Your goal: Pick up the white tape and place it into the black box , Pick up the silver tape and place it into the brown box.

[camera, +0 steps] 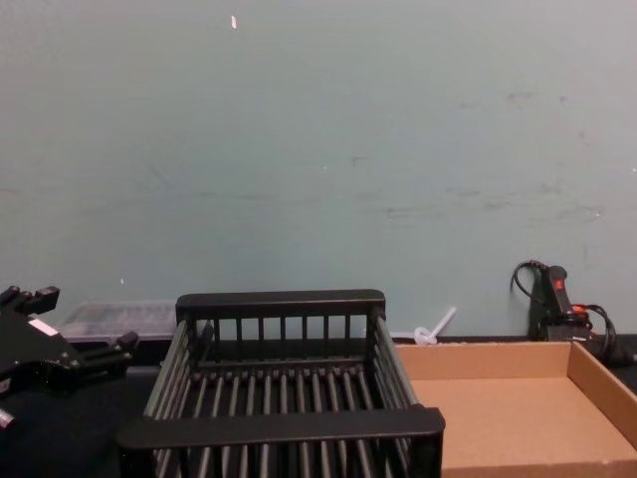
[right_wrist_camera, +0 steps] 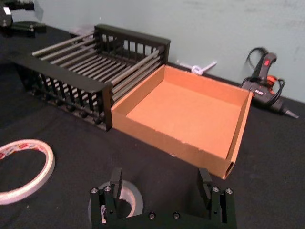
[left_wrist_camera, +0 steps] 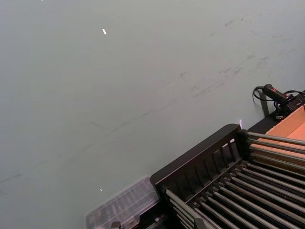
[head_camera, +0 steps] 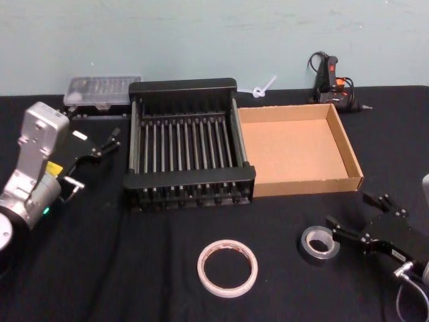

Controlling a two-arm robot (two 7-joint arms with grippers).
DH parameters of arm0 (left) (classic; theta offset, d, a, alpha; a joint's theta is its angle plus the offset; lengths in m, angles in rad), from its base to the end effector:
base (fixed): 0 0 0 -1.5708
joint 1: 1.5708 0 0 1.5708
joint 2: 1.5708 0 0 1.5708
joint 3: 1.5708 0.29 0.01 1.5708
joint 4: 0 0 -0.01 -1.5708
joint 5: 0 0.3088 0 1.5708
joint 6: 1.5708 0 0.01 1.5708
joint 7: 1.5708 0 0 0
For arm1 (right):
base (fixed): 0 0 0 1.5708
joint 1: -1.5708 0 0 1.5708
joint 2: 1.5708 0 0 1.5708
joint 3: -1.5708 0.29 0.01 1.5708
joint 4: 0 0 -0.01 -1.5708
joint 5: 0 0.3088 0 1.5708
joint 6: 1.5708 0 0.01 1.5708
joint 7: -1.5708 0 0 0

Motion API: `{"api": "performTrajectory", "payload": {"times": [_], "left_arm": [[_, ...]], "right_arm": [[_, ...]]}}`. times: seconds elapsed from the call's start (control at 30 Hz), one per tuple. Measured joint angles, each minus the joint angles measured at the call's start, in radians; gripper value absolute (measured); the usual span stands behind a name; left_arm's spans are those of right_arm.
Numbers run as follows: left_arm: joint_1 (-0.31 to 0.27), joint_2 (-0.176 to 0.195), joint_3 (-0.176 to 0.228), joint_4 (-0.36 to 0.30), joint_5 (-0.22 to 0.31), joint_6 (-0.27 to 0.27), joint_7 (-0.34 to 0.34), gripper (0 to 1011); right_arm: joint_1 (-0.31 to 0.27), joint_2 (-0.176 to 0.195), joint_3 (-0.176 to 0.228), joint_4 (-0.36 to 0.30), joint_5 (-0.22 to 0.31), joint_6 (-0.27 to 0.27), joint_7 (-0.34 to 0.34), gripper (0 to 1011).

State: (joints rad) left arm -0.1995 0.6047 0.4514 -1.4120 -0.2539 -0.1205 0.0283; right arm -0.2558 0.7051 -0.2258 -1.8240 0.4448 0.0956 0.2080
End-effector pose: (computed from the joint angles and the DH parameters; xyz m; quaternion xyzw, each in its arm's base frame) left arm 0.3581 0.0827 -0.3023 0.1415 -0.1325 0.5799 0.7913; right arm 0.2485 -0.0879 -0.2871 -0.1583 0.0356 -0.4797 0.8623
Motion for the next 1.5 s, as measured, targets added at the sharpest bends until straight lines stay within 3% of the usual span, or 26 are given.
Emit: {"api": "performTrajectory", "payload": {"times": [0.8, 1.5], "left_arm": [[0.0, 0.0, 0.0, 0.0, 0.0, 0.0, 0.0, 1001], [0.0, 0.0, 0.0, 0.0, 0.0, 0.0, 0.0, 1001]], "right_arm": [[0.069, -0.056, -0.018, 0.069, -0.044, 0.153, 0.065, 1002], [0.103, -0.101, -0.018, 0.095, -0.095, 0.2, 0.105, 1002]]}}
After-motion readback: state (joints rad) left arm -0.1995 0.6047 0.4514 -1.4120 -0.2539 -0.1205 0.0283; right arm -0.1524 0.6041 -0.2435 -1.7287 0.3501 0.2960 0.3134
